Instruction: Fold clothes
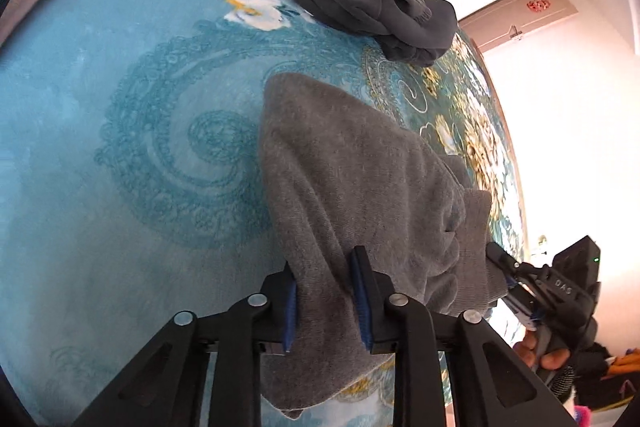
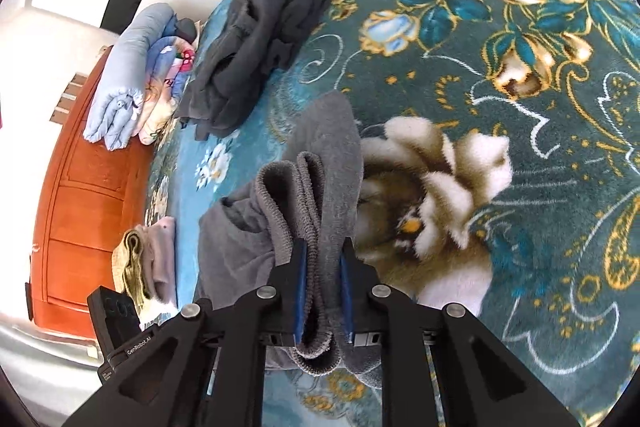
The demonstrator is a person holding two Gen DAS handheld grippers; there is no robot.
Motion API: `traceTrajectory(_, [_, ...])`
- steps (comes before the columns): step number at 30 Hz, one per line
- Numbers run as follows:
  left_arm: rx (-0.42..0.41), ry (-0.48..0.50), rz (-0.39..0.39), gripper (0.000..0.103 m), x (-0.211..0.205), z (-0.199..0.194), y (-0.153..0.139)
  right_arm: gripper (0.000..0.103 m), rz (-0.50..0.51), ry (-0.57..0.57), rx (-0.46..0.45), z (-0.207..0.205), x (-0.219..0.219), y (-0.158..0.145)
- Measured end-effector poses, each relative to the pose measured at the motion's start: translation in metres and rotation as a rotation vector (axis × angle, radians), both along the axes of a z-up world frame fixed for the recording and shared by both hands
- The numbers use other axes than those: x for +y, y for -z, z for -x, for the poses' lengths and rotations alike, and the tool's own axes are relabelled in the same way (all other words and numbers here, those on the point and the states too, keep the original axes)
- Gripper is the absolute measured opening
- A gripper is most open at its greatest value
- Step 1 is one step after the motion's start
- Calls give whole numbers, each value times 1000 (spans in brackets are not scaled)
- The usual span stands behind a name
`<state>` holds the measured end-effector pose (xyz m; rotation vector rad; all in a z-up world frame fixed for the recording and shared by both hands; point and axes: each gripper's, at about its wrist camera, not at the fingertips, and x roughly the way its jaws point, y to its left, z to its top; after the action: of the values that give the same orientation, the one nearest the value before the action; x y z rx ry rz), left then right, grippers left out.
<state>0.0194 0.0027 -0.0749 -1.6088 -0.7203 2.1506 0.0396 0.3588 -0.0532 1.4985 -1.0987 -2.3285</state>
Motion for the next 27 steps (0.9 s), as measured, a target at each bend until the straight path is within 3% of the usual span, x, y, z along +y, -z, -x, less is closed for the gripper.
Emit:
traceTrajectory(14, [113,-24,95,19,-13,-38,-65,15,64,-27,37,-44,-30,-20])
traceTrajectory(23, [164,-22,166,16,-22,-52,-92,15,129,-75,82,-45,-46,-30])
traceTrajectory(27, [202,-40,189,16,-46,-44,-116,15,165,-89,104,-34,-54,-38])
